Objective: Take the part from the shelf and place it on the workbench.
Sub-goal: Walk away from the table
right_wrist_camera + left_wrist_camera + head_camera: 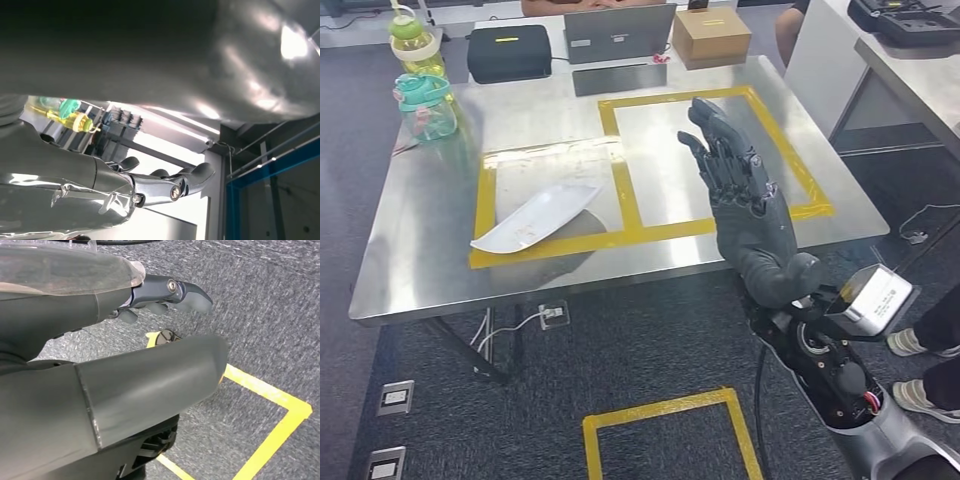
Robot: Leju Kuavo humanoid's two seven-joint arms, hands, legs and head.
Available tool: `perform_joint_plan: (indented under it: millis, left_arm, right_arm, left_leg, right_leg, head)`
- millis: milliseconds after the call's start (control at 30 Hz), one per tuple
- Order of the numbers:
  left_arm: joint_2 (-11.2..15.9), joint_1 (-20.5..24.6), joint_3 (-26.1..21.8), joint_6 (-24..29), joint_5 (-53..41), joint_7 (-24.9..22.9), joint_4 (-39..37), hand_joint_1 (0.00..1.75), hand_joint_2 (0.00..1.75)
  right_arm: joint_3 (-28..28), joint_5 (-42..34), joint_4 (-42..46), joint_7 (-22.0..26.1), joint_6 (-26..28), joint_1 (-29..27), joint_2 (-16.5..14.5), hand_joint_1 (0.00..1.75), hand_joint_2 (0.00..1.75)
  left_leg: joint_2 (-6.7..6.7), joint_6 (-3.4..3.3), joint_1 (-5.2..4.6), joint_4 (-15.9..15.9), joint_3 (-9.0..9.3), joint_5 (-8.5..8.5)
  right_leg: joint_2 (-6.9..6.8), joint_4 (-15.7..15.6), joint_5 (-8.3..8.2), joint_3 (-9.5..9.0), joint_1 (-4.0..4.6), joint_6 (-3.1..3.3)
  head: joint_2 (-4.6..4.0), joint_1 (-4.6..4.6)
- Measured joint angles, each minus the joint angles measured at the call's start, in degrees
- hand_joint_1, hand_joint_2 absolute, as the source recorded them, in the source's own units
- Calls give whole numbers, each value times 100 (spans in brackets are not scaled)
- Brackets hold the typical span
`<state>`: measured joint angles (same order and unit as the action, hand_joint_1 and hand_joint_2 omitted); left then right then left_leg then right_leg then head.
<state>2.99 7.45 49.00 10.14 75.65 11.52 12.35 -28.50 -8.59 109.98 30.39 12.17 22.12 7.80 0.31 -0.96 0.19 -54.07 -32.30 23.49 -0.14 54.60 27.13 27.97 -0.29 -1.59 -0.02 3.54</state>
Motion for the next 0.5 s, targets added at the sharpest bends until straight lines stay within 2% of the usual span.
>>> perform_joint_plan:
  millis: [67,100,133,167,200,267,300,333,367,400,433,467,500]
  left_arm:
    - [-3,5,0,-1,-6,0,0,0,0]
    - [-2,5,0,-1,-11,0,-1,0,0]
    - [-1,6,0,-2,-15,0,-1,0,0]
    - [1,11,0,-3,-20,0,-1,0,0]
    - [2,17,0,-5,-24,-1,-1,0,0]
    - [1,22,1,-11,-26,-2,0,0,0]
    - [1,21,1,-17,-30,-4,0,0,0]
    - [2,20,1,-24,-34,-5,0,0,0]
    - [3,21,1,-31,-38,-6,-1,0,0]
    - [7,24,1,-37,-42,-8,-1,0,0]
    - [12,32,1,-39,-44,-12,-1,0,0]
    - [16,43,1,-40,-45,-16,-1,0,0]
    - [20,55,1,-41,-46,-21,0,0,0]
  right_arm:
    - [10,1,-1,-5,15,-1,0,0,0]
    - [15,4,-1,-10,20,-2,0,0,0]
    - [18,7,1,-18,24,-4,0,0,0]
    - [20,10,2,-25,27,-3,1,0,0]
    - [22,12,2,-32,29,-2,2,0,0]
    - [23,11,3,-37,32,-5,4,0,0]
    - [23,11,3,-38,33,-9,4,0,0]
    - [22,11,2,-38,33,-13,5,0,0]
    - [22,11,2,-38,33,-16,5,0,0]
    - [22,11,2,-38,33,-18,6,0,0]
    - [23,11,2,-38,33,-17,7,0,0]
    - [25,11,3,-38,33,-14,7,0,0]
    - [26,11,3,-39,33,-12,7,0,0]
  left_leg:
    - [4,70,-15,-6,-48,-42]
    - [6,106,-17,-12,-68,-47]
    - [5,141,-18,-62,-97,-4]
    - [1,171,-19,-209,-163,110]
    - [-3,195,-16,-481,-283,295]
    - [-5,226,-5,-1289,-637,723]
    - [-4,234,0,-1631,-784,854]
    - [-4,236,2,-1785,-839,873]
    - [-4,232,4,-1695,-770,780]
    - [-4,221,6,-1378,-586,603]
    - [-3,203,7,-931,-333,405]
    - [-3,181,1,-506,-107,263]
    - [-2,157,-2,-208,42,177]
  right_leg:
    - [3,-130,-6,-39,24,56]
    - [1,-150,-27,-41,7,91]
    - [-2,-172,-61,-35,-11,121]
    - [-9,-196,-96,-26,-29,152]
    - [-18,-216,-126,-13,-45,178]
    - [-30,-216,-162,45,-37,213]
    - [-33,-213,-177,71,-34,220]
    - [-33,-210,-190,92,-33,220]
    - [-31,-204,-200,105,-32,214]
    - [-28,-196,-204,112,-32,208]
    - [-27,-182,-204,117,-31,200]
    - [-24,-155,-197,133,-17,184]
    - [-22,-129,-191,151,-3,166]
  head:
    - [0,-10]
    - [0,-19]
    - [0,-42]
    - [0,-78]
    - [0,-116]
    - [0,-179]
    - [0,-196]
    - [0,-207]
    - [0,-218]
    - [0,-228]
    - [0,-235]
    - [0,-247]
    - [0,-251]
